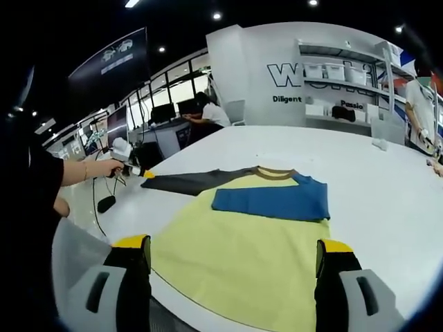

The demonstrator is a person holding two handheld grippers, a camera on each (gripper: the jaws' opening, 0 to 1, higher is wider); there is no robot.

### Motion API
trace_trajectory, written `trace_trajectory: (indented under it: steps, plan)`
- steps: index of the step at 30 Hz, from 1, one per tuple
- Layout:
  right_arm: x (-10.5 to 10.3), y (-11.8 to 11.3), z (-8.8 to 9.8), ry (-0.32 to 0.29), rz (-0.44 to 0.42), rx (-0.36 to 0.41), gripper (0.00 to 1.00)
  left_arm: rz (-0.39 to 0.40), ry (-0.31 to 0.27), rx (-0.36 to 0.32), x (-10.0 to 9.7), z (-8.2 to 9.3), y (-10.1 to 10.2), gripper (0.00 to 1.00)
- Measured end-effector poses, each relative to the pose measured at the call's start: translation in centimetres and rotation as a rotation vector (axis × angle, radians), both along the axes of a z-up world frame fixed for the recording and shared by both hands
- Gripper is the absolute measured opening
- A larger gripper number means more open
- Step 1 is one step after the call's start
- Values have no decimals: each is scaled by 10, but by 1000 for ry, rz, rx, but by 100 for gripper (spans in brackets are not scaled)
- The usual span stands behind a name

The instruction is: Fold the garment on the visible template until the final outline fits inside the template.

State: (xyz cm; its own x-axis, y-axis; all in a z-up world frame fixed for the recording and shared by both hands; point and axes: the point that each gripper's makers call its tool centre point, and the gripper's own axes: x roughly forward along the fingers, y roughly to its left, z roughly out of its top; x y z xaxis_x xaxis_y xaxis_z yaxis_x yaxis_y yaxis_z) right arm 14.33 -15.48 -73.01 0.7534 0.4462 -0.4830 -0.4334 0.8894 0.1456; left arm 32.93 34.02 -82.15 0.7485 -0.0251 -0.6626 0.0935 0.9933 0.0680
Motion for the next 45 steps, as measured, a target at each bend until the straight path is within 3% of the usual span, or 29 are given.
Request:
trace_trajectory:
  steps: [6,8,11,19,21,27,35,45]
  plan:
    - [-3,3,0,0,13,0,99,-12,-5,-48,-9,-3,-9,92]
    - [-3,3,1,-5,11,2,99,24,8,-41,-14,-7,-6,87]
    - [-3,1,3,-15,3,4,99,70,58,-95,-24,-17,-10,77]
    - [-4,-1,4,-22,-3,7,99,110,104,-150,-42,-32,-20,57]
    - [-5,-1,4,-21,0,8,99,108,88,-139,-42,-30,-22,54]
    - [-6,0,3,-15,-1,0,99,133,77,-171,-38,-29,-23,32]
    - [-6,-3,0,-9,-7,-19,99,127,80,-90,-41,-31,-15,20]
    - [-6,-2,0,-9,-9,-26,98,154,73,-55,-41,-31,-6,11]
